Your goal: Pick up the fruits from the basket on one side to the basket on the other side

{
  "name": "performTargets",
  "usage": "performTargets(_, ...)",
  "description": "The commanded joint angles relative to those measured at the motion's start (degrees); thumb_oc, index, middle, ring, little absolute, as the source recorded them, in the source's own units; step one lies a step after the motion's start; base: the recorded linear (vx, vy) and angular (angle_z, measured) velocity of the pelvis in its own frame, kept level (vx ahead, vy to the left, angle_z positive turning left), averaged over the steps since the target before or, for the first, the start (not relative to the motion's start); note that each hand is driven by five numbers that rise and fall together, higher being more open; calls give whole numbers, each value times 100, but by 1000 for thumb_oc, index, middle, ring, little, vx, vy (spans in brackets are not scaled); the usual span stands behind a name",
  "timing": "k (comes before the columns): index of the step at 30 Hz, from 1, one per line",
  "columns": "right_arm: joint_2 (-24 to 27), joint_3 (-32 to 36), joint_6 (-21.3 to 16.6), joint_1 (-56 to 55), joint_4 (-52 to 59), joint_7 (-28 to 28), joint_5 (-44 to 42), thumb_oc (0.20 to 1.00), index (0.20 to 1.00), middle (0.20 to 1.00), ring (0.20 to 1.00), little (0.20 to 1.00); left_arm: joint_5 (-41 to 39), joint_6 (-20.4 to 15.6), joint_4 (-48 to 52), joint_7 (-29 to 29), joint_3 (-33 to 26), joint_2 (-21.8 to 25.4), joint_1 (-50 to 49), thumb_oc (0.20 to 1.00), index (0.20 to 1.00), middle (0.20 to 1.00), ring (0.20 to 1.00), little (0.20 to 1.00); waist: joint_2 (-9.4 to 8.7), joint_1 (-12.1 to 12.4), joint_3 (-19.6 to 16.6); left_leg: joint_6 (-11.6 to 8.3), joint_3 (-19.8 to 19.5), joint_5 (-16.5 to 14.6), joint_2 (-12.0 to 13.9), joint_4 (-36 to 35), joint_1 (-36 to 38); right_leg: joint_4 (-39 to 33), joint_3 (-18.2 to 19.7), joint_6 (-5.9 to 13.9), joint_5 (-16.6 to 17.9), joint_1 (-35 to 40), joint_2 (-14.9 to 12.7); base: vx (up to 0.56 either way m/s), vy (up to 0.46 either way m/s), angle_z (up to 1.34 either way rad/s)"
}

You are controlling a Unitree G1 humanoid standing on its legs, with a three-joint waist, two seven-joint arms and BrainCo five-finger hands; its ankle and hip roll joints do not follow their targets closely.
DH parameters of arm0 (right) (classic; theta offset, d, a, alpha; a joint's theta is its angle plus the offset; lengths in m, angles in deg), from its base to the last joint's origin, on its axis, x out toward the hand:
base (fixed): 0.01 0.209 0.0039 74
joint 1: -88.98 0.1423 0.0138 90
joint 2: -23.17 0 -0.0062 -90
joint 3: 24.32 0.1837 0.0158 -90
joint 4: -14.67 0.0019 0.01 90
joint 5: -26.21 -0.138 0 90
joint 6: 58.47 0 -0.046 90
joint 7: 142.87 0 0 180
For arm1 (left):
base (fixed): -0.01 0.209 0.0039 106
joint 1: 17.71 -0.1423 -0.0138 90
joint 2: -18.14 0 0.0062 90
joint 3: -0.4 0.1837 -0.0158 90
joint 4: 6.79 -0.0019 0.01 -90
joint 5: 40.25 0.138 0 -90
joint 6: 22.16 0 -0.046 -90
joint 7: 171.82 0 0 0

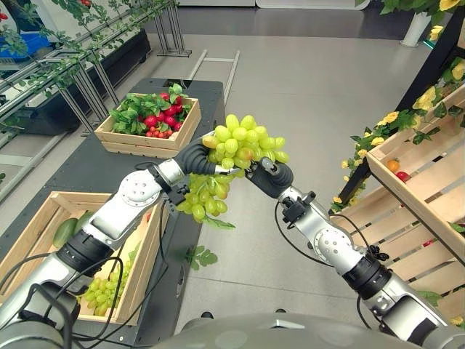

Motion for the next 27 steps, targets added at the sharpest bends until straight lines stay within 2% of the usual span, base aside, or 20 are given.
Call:
performTargets(1,-210,200,-187,117,964,-381,-266,1000,1000,1000,1000,1000,247,-244,-473,288,-511,54,338,200,200,200,200,200,-326,-40,17,138,3,-321,-274,125,141,272,-163,423,-61,23,-244,0,0,0)
performTargets(13,-129,-70,-25,133,1166,-505,-318,1000,1000,1000,1000,1000,708,-286,-570,433,-603,38,385,200,200,200,200,200,-312,-34,56,139,-6,-318,-287,143,118,287,-173,424,-42,-11,-260,0,0,0)
performTargets(20,-65,-323,75,370,1443,-597,-321,1000,1000,1000,1000,1000,1024,-264,-779,574,-635,-125,406,200,200,200,200,200,-319,-38,79,143,-7,-324,-297,166,98,300,-153,417,-39,-30,-263,0,0,0)
performTargets(27,-32,-261,22,384,1520,-583,-229,1000,1000,1000,1000,1000,1526,-213,-827,783,-823,-272,276,200,200,200,200,200,-319,-51,99,154,2,-340,-286,183,86,315,-137,416,-41,-51,-267,0,0,0)
